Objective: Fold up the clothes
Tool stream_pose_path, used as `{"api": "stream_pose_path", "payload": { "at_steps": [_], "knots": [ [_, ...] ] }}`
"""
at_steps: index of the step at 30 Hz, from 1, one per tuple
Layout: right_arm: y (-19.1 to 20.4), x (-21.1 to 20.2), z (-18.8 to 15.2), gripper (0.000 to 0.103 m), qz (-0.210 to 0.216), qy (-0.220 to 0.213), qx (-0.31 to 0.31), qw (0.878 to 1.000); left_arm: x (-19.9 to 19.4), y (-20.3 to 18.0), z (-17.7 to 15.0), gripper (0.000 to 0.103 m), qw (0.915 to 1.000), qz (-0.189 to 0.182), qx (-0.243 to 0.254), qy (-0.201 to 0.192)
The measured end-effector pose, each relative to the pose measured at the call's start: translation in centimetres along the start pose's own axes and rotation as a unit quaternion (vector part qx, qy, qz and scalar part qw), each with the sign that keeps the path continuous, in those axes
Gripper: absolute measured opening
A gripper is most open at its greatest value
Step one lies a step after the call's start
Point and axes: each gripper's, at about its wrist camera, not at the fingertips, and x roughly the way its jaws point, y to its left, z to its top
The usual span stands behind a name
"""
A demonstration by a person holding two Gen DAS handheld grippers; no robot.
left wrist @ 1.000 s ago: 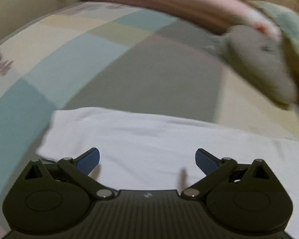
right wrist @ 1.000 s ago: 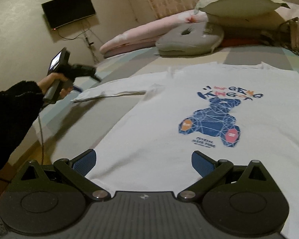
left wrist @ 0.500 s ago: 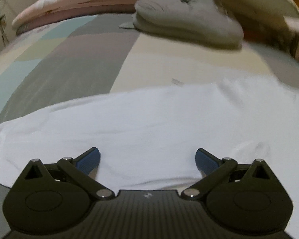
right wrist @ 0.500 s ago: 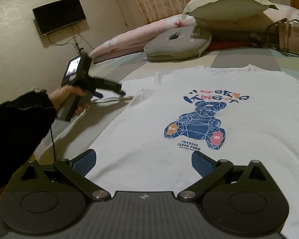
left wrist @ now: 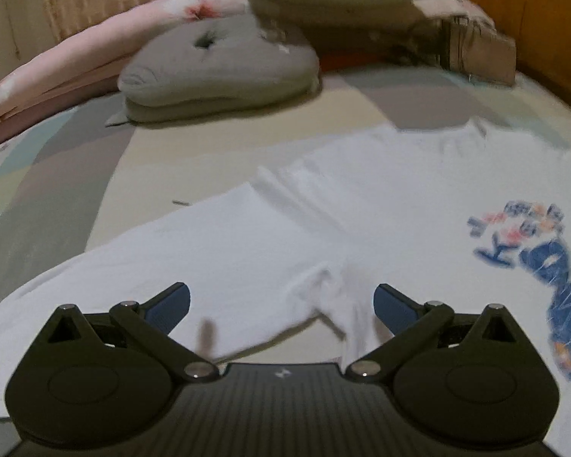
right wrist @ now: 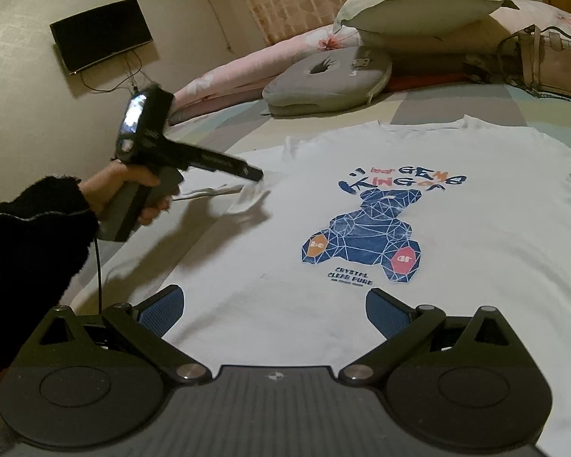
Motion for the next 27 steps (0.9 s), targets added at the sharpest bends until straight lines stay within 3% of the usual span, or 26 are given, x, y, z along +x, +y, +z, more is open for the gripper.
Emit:
{"api": "stream_pose_path", "payload": {
  "at_steps": [1, 3, 9, 12, 15, 19, 23, 27],
  "knots": [
    [0.0, 0.0, 0.0, 0.103, 0.000, -0.001, 0.001, 1.000, 0.5, -0.1, -0.4, 0.102, 0.9998, 0.016, 0.008, 0.006],
    [-0.1, -0.2, 0.0, 0.103, 0.001, -0.002, 0.002, 1.000, 0.4, 0.5, -1.6, 0.103, 0.9999, 0.010, 0.002, -0.004],
    [-0.4, -0.5, 0.2, 0.103, -0.001, -0.009, 0.009, 1.000, -1.2, 1.1, -1.4, 0.102, 0.9998, 0.003, -0.002, 0.020],
    [-0.6, -0.4, 0.2, 0.103, 0.002, -0.010, 0.015, 1.000, -1.8, 1.3, 1.2, 0.102, 0.9980, -0.050, -0.039, -0.003],
    [-0.8, -0.4, 0.2, 0.103, 0.003, -0.009, 0.022, 1.000, -0.8, 1.3, 4.1, 0.102, 0.9899, -0.110, -0.090, -0.008],
    [-1.3, -0.3, 0.3, 0.103, 0.000, -0.007, 0.032, 0.999, 2.0, 1.1, 7.8, 0.102, 0.9678, -0.190, -0.166, 0.003],
    [-1.9, -0.3, 0.3, 0.103, 0.002, -0.007, 0.044, 0.999, 5.4, 1.1, 8.7, 0.102, 0.9613, -0.177, -0.208, 0.040],
    [-2.5, -0.6, 0.3, 0.103, 0.005, -0.009, 0.057, 0.998, 6.2, 0.9, 8.4, 0.102, 0.9566, -0.189, -0.219, 0.037]
  ]
}}
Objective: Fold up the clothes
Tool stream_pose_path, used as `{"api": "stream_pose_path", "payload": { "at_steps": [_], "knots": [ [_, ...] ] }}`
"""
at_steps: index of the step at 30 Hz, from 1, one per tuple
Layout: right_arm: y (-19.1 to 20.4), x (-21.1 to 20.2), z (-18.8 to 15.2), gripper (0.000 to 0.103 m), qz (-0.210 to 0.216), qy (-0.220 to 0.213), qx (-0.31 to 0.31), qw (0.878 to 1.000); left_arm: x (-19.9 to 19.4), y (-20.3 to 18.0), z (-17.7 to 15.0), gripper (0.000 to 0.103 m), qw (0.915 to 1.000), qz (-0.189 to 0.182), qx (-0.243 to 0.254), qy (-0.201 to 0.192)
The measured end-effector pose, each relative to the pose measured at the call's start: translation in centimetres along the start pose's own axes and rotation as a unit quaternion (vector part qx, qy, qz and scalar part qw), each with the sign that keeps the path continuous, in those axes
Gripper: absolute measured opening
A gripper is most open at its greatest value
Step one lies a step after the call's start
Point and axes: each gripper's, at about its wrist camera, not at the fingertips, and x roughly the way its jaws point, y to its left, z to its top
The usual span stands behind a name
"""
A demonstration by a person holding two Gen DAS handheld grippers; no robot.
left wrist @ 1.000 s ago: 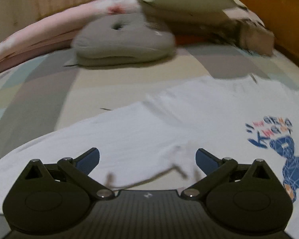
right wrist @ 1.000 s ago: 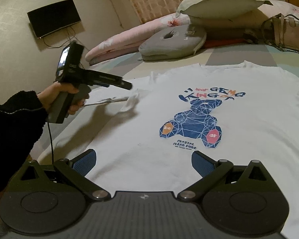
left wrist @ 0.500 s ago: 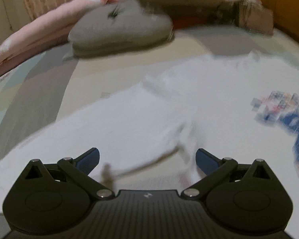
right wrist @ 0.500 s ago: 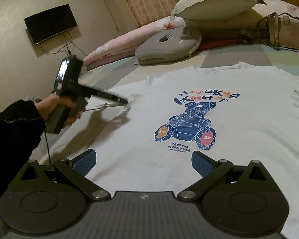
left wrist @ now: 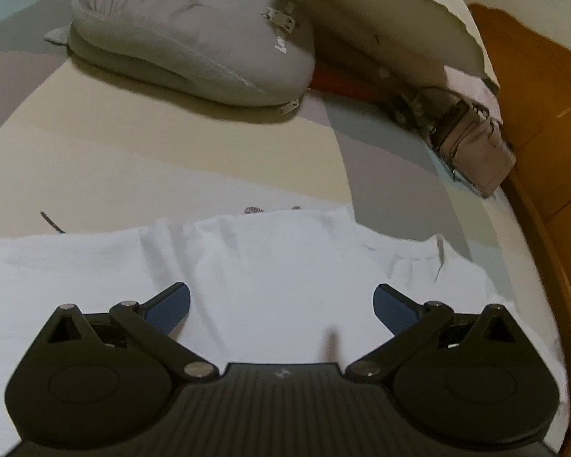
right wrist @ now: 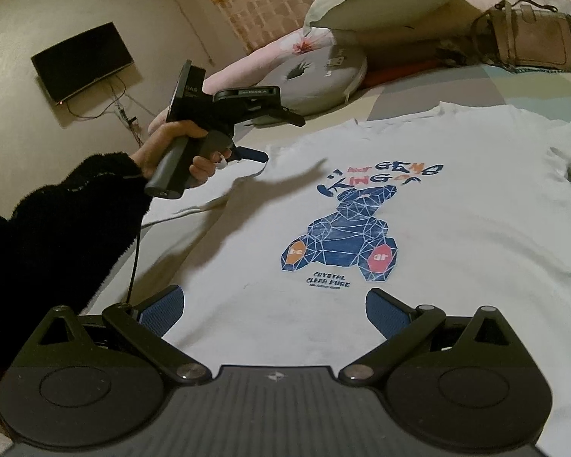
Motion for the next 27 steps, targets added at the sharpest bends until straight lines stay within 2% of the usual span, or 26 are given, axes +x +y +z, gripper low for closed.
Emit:
{"api": "stream_pose_path", "payload": {
  "at_steps": [1, 4, 10, 18, 22, 25, 27],
  "knots": [
    [-0.1, 0.0, 0.0, 0.103, -0.001, 0.000, 0.003, 1.000, 0.1, 0.0, -0.1, 0.102, 1.0000, -0.003, 0.000, -0.001],
    [-0.5, 0.0, 0.0, 0.103, -0.003, 0.002, 0.014, 1.000, 0.9, -0.2, 0.0, 0.102, 0.9998, 0.021, 0.002, 0.003],
    [-0.8, 0.0, 0.1, 0.103, -0.001, 0.004, 0.024, 1.000, 1.8, 0.5, 0.5, 0.102, 0.9996, 0.028, -0.007, -0.003],
    [-0.9, 0.4, -0.1, 0.103, -0.006, 0.013, 0.025, 1.000, 4.1, 1.7, 2.8, 0.102, 0.9980, 0.056, -0.004, -0.030],
    [-0.8, 0.2, -0.1, 0.103, -0.011, 0.011, 0.023, 1.000, 3.5, 0.9, 3.1, 0.102, 0.9960, 0.080, 0.011, -0.038],
    [-0.8, 0.2, -0.1, 0.103, -0.009, 0.009, 0.021, 1.000, 1.6, 0.1, 2.4, 0.102, 0.9968, 0.061, 0.023, -0.046],
    [-0.7, 0.1, -0.1, 0.103, -0.010, 0.008, 0.020, 1.000, 1.0, -0.3, 1.8, 0.102, 0.9984, 0.040, 0.023, -0.032]
  ]
}}
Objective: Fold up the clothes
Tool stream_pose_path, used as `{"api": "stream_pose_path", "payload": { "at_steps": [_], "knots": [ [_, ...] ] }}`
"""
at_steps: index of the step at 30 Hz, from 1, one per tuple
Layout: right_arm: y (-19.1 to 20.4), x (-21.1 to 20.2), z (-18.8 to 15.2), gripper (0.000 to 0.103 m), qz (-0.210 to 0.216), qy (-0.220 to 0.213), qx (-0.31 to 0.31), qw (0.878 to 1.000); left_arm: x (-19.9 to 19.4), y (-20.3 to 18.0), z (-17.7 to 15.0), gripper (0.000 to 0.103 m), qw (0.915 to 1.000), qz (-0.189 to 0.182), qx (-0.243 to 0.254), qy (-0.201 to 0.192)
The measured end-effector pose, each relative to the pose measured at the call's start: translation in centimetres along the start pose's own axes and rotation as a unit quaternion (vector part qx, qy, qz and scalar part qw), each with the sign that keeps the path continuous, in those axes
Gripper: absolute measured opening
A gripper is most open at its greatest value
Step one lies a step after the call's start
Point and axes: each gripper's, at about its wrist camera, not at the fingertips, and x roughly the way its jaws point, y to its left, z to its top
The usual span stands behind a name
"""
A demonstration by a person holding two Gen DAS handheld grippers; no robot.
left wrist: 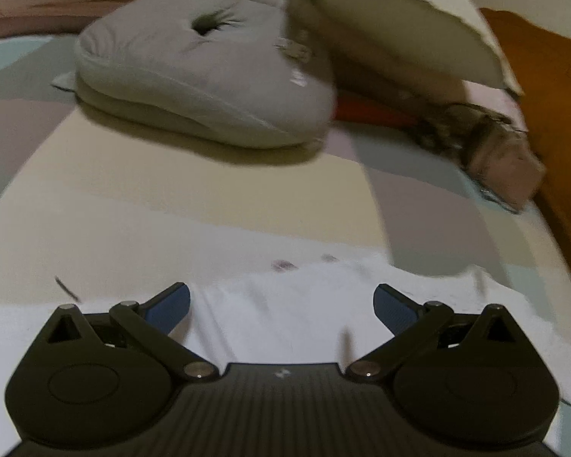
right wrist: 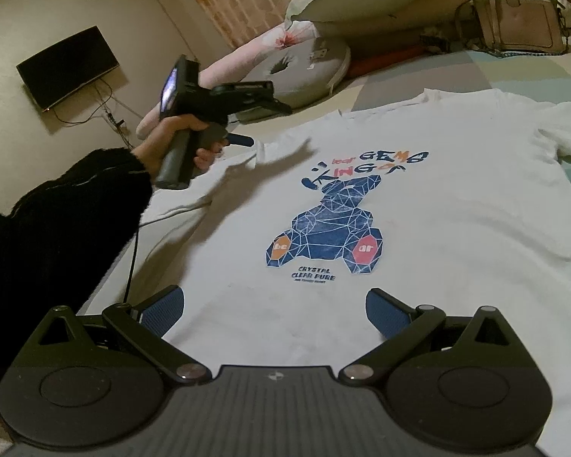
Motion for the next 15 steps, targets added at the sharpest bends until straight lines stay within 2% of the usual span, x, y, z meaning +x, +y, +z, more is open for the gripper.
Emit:
{"api": "stream_pose_path", "payload": {
  "at_steps": [2, 5, 13, 15],
  "knots": [
    [0.0, 0.0, 0.0, 0.103, 0.000, 0.000, 0.000, 1.000, 0.0, -0.3, -0.5, 0.102, 0.9997, -0.015, -0.003, 0.017],
    [0.0, 0.1, 0.0, 0.103, -0.002, 0.001, 0.000, 1.000, 1.7, -0.1, -0.7, 0.102, 0.9994, -0.004, -0.009, 0.034],
    [-0.3, 0.2, 0.0, 0.103, -0.004, 0.005, 0.006, 1.000, 3.9, 0.0, 1.3, 0.101, 0.9984, 0.056, -0.012, 0.005],
    [-0.3, 0.0, 0.0, 0.103, -0.001, 0.003, 0.005, 1.000, 3.0, -0.9, 1.0, 0.101, 0.9994, 0.032, -0.007, 0.006]
  ]
}}
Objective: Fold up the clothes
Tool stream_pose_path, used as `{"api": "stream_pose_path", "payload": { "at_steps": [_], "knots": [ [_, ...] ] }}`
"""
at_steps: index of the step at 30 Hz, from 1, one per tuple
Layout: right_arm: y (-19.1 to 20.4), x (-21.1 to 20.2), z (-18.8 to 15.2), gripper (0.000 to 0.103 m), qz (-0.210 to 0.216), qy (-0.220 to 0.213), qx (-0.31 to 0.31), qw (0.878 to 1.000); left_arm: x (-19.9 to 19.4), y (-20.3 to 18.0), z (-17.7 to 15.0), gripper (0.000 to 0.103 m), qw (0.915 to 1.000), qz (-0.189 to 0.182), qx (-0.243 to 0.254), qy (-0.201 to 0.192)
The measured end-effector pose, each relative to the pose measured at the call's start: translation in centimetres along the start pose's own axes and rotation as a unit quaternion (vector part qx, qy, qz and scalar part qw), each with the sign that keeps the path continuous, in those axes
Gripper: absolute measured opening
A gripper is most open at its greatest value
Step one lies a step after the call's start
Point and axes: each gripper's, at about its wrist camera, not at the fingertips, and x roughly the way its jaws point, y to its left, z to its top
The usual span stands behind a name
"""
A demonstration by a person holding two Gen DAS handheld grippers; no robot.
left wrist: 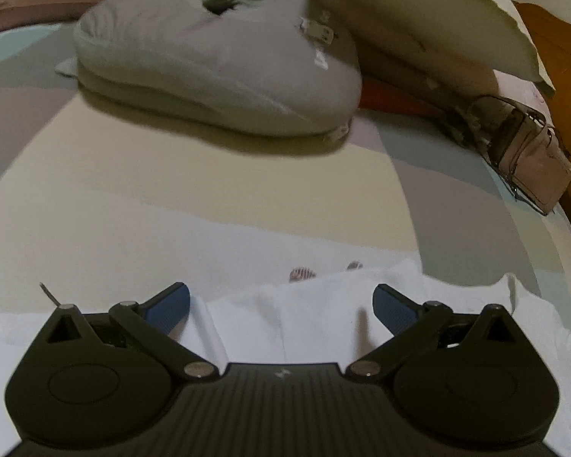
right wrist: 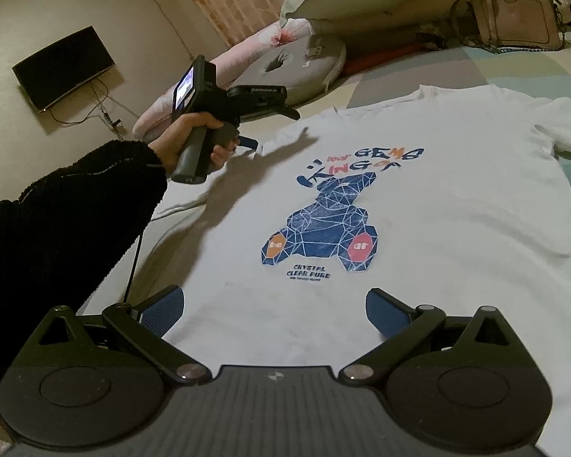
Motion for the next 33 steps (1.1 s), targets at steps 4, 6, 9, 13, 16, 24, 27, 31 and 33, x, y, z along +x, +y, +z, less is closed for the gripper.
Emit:
{"api": "stream_pose_path", "payload": {
  "at_steps": [4, 6, 9, 13, 16, 24, 27, 31, 33],
  "knots": [
    [0.1, -0.2, 0.0, 0.103, 0.003, -0.001, -0.001, 1.000, -2.3, -2.0, -0.9, 0.102, 0.9981, -0.060, 0.014, 0.004],
    [0.2, -0.2, -0.1, 0.103, 0.003, 0.000, -0.002, 1.000, -2.2, -3.1, -1.5, 0.102, 0.9956, -0.087, 0.024, 0.023],
    [0.3, -0.2, -0.1, 0.103, 0.002, 0.000, -0.003, 1.000, -0.3, -3.9, -1.8, 0.102, 0.9961, -0.067, 0.034, 0.046],
    [-0.2, -0.2, 0.0, 0.103, 0.002, 0.001, 0.005, 1.000, 2.0, -3.9, -1.2, 0.102, 0.9984, -0.036, 0.031, 0.030],
    [-0.6, -0.1, 0.1, 0.103, 0.000, 0.005, 0.015, 1.000, 2.2, -4.1, -0.6, 0.102, 0.9994, -0.021, 0.019, 0.018],
    [-0.1, -0.4, 0.1, 0.103, -0.011, -0.012, 0.004, 1.000, -6.6, -6.2, -1.7, 0.102, 0.9971, -0.027, 0.067, 0.025],
    [0.2, -0.5, 0.1, 0.103, -0.032, -0.025, -0.011, 0.999, -11.8, -6.6, -2.6, 0.102, 0.9950, -0.028, 0.092, 0.026],
    [0.8, -0.5, 0.0, 0.103, -0.068, -0.043, -0.035, 0.996, -17.5, -7.2, -5.3, 0.102, 0.9892, -0.029, 0.138, 0.042],
    [0.9, -0.3, -0.1, 0.103, -0.087, -0.043, -0.043, 0.994, -19.3, -7.3, -7.5, 0.102, 0.9849, -0.031, 0.163, 0.050]
  ]
}}
